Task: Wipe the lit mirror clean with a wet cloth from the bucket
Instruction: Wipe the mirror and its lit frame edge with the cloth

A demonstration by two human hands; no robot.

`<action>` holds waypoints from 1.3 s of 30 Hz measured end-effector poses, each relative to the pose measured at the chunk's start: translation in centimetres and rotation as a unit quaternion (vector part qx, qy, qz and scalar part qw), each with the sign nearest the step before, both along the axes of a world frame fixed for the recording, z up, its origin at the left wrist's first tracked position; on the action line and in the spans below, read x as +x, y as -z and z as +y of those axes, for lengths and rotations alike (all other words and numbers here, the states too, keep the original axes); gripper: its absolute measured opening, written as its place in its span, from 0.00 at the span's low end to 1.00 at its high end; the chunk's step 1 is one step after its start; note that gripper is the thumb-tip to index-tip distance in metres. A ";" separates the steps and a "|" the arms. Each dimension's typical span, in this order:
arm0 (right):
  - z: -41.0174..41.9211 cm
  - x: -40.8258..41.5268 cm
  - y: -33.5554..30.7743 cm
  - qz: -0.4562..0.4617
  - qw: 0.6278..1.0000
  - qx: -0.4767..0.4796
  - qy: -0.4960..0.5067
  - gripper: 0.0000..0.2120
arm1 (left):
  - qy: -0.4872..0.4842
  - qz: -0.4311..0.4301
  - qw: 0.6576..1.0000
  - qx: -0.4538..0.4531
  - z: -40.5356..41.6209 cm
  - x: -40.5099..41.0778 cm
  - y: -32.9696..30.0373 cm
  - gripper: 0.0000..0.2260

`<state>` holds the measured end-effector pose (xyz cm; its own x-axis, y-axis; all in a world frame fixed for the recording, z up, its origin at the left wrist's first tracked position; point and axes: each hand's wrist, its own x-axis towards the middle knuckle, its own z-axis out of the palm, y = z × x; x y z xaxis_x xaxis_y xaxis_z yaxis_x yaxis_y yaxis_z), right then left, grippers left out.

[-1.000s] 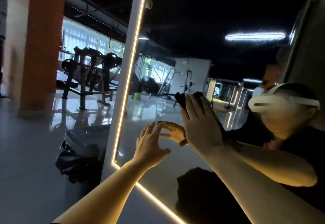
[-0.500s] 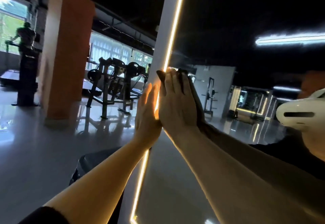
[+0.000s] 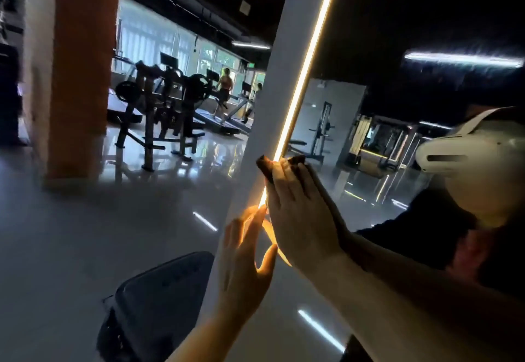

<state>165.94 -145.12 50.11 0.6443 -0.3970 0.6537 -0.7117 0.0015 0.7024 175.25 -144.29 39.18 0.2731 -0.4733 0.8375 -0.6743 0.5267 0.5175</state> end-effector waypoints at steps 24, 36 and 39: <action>5.1 -6.3 -20.5 0.282 0.946 0.156 -0.033 0.24 | 0.144 0.186 0.941 0.244 6.8 -5.1 -19.1 0.38; 0.5 -2.8 -22.6 0.131 0.988 0.026 -0.071 0.20 | 0.096 0.226 0.938 0.244 5.3 -1.5 -19.4 0.33; 2.7 -5.4 -18.8 0.264 0.953 0.136 -0.057 0.15 | 0.110 0.191 0.939 0.263 5.4 -1.3 -19.8 0.34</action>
